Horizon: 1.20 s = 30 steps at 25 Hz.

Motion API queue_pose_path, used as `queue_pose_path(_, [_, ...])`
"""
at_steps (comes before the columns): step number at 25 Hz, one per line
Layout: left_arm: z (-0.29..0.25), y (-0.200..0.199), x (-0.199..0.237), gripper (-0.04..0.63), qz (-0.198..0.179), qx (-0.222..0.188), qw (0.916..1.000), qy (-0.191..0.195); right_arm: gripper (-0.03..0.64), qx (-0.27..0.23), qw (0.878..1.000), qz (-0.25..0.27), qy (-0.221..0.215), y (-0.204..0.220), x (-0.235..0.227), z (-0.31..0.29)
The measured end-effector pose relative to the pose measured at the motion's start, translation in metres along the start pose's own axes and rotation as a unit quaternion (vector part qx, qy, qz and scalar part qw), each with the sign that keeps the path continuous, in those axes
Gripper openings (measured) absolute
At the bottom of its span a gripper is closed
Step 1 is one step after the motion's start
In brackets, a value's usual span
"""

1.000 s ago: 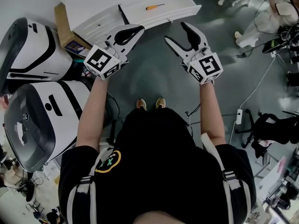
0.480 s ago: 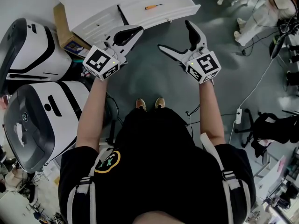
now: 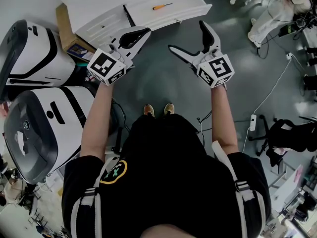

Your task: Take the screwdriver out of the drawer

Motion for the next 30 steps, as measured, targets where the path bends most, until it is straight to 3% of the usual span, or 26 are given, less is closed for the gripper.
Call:
queue_pose_path(15, [-0.009, -0.001, -0.002, 0.021, -0.008, 0.005, 1.0, -0.004, 0.592, 0.001, 1.0, 0.003, -0.005, 0.002, -0.011, 0.004])
queue_pose_path(30, [-0.029, 0.0, -0.023, 0.021, -0.009, 0.007, 0.9994, -0.034, 0.592, -0.003, 1.0, 0.004, -0.027, 0.007, -0.031, 0.027])
Point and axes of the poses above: the fingertips, and each gripper's own axes: z backward along the fingers, x to its left, y out of its underside, the point moved 5 cm from there along z, backward along the fingers, and after that the axes turned 4 degrees about -y, right-handed, at the moved point
